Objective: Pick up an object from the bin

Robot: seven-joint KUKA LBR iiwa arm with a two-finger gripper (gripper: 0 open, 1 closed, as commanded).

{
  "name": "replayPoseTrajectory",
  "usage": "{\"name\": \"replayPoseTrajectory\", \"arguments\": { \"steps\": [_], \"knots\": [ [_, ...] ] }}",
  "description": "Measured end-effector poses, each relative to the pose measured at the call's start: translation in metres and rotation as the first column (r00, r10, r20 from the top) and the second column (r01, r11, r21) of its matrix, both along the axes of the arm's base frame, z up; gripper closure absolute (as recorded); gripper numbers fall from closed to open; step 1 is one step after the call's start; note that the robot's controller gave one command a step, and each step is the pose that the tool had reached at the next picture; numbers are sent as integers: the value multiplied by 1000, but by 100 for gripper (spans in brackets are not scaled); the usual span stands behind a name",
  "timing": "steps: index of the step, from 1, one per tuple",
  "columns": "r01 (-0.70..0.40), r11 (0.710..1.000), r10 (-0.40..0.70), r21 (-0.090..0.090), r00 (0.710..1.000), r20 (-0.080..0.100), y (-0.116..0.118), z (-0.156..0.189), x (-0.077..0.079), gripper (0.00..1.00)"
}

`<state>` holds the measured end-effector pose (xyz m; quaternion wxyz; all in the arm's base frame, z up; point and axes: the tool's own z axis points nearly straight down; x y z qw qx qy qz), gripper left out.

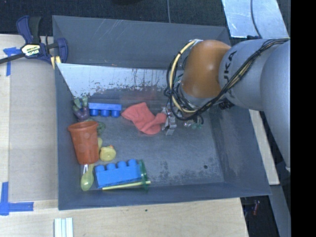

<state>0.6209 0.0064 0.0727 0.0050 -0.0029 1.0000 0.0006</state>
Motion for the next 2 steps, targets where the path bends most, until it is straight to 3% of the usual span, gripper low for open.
{"name": "replayPoseTrajectory", "arguments": {
  "steps": [1, 2],
  "knots": [
    [-1, 1000, 1, 0, 1000, -3, 0, -1, -1, 0],
    [-1, 1000, 1, 0, 1000, 0, 0, 0, 0, 100]
  ]
}}
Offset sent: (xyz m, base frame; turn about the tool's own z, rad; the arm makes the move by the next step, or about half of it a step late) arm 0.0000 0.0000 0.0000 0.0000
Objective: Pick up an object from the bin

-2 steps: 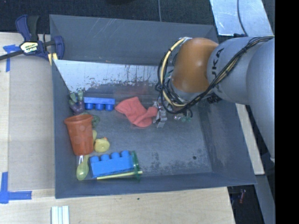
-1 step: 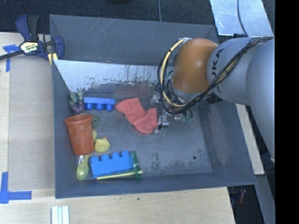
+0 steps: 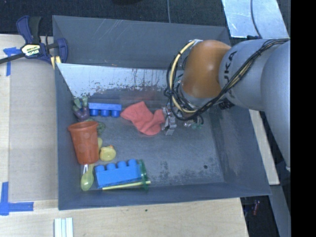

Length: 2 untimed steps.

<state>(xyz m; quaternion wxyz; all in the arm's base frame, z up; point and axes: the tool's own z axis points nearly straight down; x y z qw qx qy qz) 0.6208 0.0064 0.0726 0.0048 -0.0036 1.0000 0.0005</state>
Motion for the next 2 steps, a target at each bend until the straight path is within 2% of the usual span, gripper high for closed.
{"name": "replayPoseTrajectory", "arguments": {
  "steps": [1, 2],
  "knots": [
    [0, 1000, 0, 0, 1000, 0, 0, 0, 0, 100],
    [-121, 993, 121, 1, 993, -8, 4, 63, -39, 100]
  ]
}}
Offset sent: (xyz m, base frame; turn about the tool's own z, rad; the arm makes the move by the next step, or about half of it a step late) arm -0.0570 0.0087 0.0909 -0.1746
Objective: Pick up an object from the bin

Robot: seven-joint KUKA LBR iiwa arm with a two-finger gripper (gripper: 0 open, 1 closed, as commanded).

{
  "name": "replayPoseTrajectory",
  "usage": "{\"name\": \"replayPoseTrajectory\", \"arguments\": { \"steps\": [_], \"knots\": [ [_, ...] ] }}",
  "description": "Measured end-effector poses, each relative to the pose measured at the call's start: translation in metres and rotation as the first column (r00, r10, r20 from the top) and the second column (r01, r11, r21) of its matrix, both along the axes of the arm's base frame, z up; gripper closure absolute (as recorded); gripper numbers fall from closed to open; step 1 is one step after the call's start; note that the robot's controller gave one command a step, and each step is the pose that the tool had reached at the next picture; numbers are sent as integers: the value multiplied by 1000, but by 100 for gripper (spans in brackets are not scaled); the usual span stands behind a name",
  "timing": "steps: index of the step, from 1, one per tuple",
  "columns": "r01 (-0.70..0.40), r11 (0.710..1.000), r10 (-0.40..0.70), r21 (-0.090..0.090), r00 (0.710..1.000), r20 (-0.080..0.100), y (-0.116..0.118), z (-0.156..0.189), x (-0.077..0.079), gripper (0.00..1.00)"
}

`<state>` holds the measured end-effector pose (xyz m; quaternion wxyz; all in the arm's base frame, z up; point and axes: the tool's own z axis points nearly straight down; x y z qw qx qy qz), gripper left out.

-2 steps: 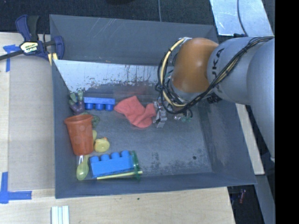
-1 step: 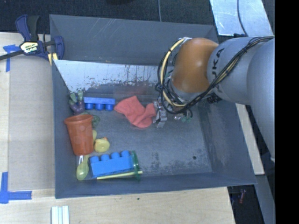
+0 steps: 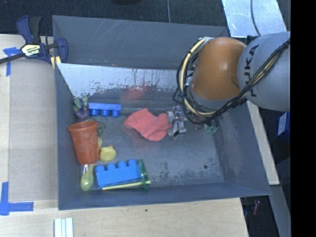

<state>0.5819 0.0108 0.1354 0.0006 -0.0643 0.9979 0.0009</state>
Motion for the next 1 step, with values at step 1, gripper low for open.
{"name": "replayPoseTrajectory", "arguments": {
  "steps": [1],
  "knots": [
    [5, 1000, -5, -1, 1000, 4, -25, 70, 3, 100]
  ]
}}
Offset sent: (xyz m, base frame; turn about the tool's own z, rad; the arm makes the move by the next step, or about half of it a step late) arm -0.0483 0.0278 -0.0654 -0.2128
